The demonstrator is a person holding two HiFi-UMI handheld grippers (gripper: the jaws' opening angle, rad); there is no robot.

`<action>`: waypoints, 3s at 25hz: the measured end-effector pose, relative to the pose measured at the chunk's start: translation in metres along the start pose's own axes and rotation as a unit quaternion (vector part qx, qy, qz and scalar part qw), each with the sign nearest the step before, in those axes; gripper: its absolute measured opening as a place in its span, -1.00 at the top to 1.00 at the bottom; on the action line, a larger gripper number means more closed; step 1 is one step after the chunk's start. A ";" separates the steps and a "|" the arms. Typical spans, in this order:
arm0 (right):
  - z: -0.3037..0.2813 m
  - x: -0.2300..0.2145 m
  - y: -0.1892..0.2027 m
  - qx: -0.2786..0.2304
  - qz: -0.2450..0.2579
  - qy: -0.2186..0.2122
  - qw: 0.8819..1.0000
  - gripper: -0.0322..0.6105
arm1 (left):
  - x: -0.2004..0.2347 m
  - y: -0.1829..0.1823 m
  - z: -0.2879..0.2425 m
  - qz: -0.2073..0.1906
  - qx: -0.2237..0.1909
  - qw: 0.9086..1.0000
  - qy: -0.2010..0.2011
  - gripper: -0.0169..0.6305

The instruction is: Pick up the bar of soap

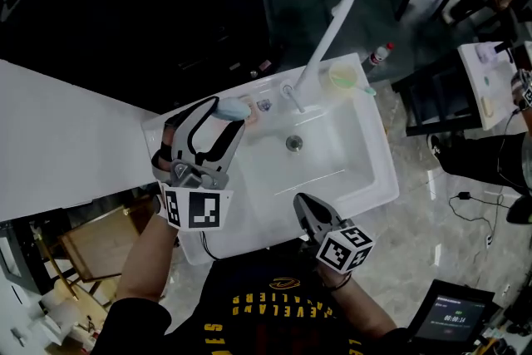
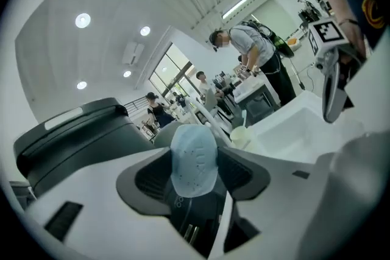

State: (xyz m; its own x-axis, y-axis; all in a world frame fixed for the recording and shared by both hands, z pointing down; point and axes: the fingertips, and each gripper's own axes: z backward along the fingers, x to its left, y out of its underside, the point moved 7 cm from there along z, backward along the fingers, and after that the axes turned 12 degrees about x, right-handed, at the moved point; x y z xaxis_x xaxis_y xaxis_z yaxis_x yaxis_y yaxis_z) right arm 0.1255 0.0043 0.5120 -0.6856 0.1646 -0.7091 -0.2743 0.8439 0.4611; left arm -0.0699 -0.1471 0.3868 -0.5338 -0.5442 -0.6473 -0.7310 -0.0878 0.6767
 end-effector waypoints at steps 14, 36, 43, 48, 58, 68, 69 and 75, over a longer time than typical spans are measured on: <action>-0.028 0.156 -0.146 -0.166 0.463 -0.099 0.865 0.31 | 0.022 -0.036 0.048 0.376 -0.201 0.892 0.153 0.23; -0.007 0.198 -0.138 -0.138 0.596 0.053 0.789 0.49 | 0.039 -0.053 0.079 0.461 -0.234 0.846 0.130 0.13; 0.004 0.225 -0.133 -0.189 0.639 0.084 0.740 0.49 | 0.048 -0.060 0.100 0.466 -0.249 0.842 0.112 0.13; 0.012 0.240 -0.126 -0.213 0.648 0.081 0.727 0.48 | 0.052 -0.059 0.113 0.499 -0.275 0.812 0.129 0.14; 0.030 0.227 -0.127 -0.232 0.512 0.001 0.827 0.47 | 0.070 -0.022 0.120 0.591 -0.287 0.739 0.148 0.14; 0.043 0.171 -0.116 -0.181 0.310 -0.081 0.930 0.79 | 0.053 -0.009 0.131 0.627 -0.239 0.723 0.161 0.13; 0.044 0.169 -0.115 -0.178 0.302 -0.083 0.933 0.79 | 0.051 -0.008 0.131 0.630 -0.237 0.721 0.163 0.14; 0.047 0.165 -0.112 -0.175 0.307 -0.056 0.934 0.82 | 0.038 -0.006 0.131 0.637 -0.228 0.714 0.183 0.14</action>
State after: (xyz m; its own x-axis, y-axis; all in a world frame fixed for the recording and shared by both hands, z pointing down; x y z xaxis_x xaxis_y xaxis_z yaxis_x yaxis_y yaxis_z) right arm 0.0742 -0.0391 0.3181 -0.7173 0.6306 -0.2962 -0.0701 0.3577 0.9312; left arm -0.1412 -0.0585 0.3117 -0.4344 -0.5988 0.6729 0.5065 0.4554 0.7322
